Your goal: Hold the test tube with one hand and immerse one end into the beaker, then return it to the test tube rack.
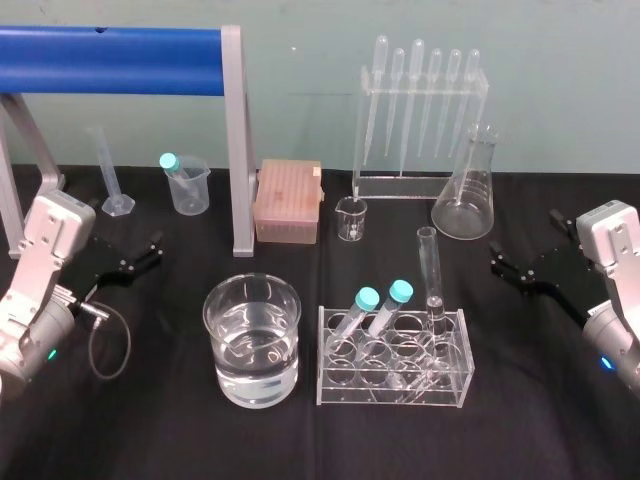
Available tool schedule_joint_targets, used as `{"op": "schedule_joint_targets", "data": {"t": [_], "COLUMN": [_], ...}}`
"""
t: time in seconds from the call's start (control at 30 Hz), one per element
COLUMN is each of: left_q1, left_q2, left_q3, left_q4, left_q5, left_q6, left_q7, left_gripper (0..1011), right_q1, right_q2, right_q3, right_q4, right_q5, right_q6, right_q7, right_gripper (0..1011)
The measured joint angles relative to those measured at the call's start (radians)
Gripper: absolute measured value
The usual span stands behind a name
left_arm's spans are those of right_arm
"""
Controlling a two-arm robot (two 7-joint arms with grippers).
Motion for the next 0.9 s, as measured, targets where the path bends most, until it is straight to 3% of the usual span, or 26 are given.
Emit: {"op": "schedule_joint_targets", "data": {"t": [0.9], "left_q1": [0.0], "left_q2": [0.0], "left_q3": [0.0], "left_q4": [0.0], "left_q5": [0.0], "left_q6": [0.0], "left_q7": [0.0], "left_gripper": [1000], "right_q1": [0.0], "right_q2": [0.0], "right_q3": [0.0], "right_q4": [0.0], "right_q5": [0.0], "right_q6": [0.0], "right_q7": [0.0], "right_gripper": [1000]}}
